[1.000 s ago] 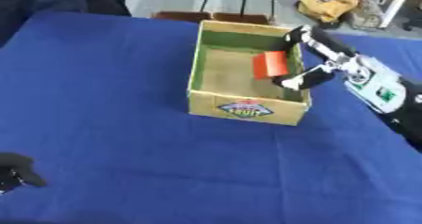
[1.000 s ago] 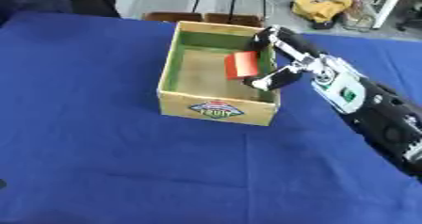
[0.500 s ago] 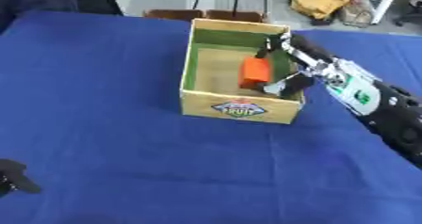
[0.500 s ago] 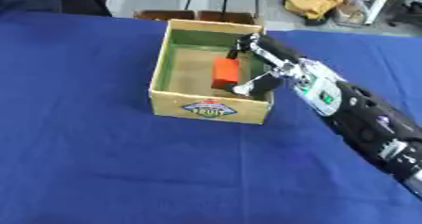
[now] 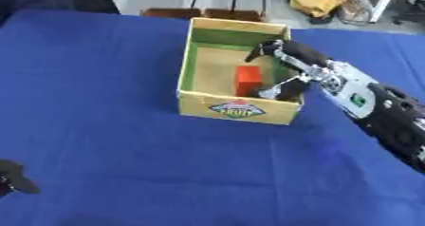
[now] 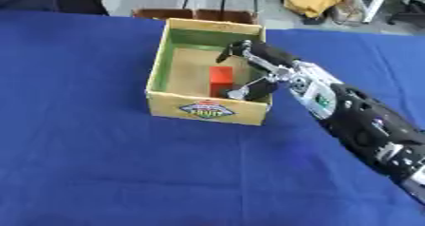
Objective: Pick up objects on the table and place them in the box.
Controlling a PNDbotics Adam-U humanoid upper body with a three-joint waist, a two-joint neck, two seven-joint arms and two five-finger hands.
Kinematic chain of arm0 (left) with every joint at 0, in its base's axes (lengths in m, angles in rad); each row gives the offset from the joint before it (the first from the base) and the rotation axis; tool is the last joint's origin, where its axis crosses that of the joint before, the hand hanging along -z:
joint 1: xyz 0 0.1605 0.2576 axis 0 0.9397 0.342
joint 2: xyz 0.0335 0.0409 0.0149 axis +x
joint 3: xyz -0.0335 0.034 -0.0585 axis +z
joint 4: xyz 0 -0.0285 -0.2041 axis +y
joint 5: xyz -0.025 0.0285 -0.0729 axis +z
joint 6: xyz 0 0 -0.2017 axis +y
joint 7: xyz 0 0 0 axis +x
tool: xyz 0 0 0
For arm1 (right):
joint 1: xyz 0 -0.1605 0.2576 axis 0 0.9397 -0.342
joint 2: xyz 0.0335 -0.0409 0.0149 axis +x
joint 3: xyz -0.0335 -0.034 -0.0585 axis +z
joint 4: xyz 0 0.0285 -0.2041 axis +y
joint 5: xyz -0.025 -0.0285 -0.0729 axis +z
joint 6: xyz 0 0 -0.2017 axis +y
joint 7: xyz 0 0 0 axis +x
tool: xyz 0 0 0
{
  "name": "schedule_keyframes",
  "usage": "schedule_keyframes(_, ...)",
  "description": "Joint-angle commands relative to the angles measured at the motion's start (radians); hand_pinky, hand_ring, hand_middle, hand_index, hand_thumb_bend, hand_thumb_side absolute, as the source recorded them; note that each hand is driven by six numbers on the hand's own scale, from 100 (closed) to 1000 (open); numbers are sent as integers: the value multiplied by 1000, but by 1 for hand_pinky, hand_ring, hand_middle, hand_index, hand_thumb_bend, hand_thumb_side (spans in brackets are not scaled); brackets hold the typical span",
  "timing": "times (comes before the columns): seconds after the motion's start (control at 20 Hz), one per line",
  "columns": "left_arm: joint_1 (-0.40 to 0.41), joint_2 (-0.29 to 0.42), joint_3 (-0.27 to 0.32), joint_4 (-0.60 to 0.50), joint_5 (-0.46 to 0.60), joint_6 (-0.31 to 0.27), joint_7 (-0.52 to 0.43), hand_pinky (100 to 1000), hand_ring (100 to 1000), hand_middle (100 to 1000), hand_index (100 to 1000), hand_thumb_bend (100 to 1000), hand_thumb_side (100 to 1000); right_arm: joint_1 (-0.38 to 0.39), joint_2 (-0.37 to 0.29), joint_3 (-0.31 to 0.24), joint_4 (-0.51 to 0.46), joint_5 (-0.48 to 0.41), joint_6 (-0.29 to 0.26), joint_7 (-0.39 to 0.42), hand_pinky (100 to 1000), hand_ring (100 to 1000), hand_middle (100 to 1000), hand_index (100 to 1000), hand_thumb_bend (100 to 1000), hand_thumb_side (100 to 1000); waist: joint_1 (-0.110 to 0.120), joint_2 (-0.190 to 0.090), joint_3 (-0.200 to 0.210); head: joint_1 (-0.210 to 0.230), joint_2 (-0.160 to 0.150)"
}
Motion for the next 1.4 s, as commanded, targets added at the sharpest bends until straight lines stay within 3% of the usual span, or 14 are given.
schedule_keyframes(0.05, -12, 3, 2, -18, -2, 1, -2, 654, 575, 505, 709, 259, 1000, -15, -22, -10, -23, 10, -1, -1, 821, 832, 739, 827, 500, 547, 3, -13, -3, -3, -10)
schedule_keyframes(0.3, -11, 4, 4, -17, -3, 2, -1, 655, 576, 505, 709, 261, 1000, -9, -27, -15, -35, -5, 3, -9, 821, 833, 735, 830, 509, 551, 3, -16, -15, -1, -10)
schedule_keyframes(0.5, -3, 6, 7, -14, -4, 4, 2, 655, 576, 505, 709, 266, 1000, -1, -54, -24, -93, -83, 26, -13, 815, 828, 717, 819, 519, 505, 0, -26, -39, 5, -9)
schedule_keyframes(1.0, 31, 17, 21, -1, -16, 9, 12, 655, 576, 505, 709, 277, 1000, 64, -129, -84, -352, -378, 128, 19, 807, 821, 688, 803, 479, 396, -3, -53, -148, 40, -6)
schedule_keyframes(1.4, 61, 27, 45, 4, -33, 1, 35, 655, 603, 504, 709, 275, 1000, 182, -129, -134, -580, -471, 175, 8, 800, 814, 670, 795, 437, 364, 1, -55, -245, 71, -6)
